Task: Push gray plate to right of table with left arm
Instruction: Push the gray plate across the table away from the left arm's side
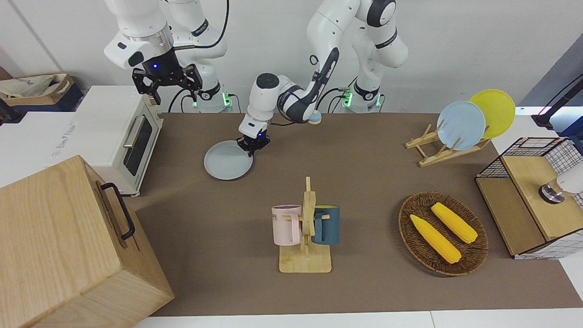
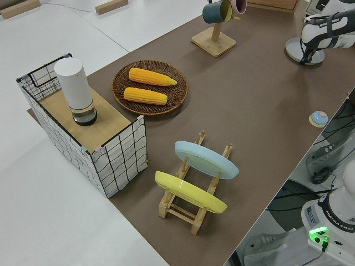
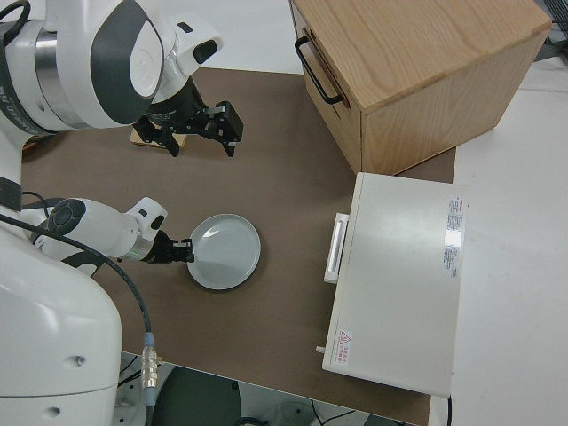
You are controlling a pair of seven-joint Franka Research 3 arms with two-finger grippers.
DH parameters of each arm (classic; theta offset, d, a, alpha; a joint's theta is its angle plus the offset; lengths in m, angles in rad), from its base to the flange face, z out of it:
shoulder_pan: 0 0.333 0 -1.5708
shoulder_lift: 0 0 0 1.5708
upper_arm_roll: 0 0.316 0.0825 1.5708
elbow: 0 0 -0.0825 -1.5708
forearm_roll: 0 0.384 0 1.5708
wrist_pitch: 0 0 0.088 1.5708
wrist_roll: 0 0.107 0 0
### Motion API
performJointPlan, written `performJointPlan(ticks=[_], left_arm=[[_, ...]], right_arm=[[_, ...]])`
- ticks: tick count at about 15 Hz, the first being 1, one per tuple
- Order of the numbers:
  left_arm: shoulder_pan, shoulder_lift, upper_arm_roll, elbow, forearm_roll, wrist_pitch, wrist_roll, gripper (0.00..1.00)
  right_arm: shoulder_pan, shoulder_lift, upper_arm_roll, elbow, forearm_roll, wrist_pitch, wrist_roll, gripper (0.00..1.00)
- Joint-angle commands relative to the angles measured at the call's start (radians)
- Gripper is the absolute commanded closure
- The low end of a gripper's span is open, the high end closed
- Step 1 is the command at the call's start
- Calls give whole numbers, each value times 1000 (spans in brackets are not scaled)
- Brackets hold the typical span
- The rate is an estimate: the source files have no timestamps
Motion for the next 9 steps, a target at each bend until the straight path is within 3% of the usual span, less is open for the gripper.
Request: performJointPlan(ticks=[1,2,3,6,9], left_arm=[[-13,38,13,33,25,-34,-27,519],[-10,31,14,33,25,-58,-19,298],[-8,21,16,33,25,-83,0,208],[7,-15,20,23,26,-97,42,193],[76,-71,14,14,13,-115,91,182]], right_arm=[[-11,-8,6,1,8,-12,-3,17],[-11,-8,4,-1,8,-12,-3,17],[-11,-8,6,-1,8,-12,-3,17],[-11,-8,4,-1,8,-12,-1,17],[-11,-8,6,-1,8,-12,-3,17]])
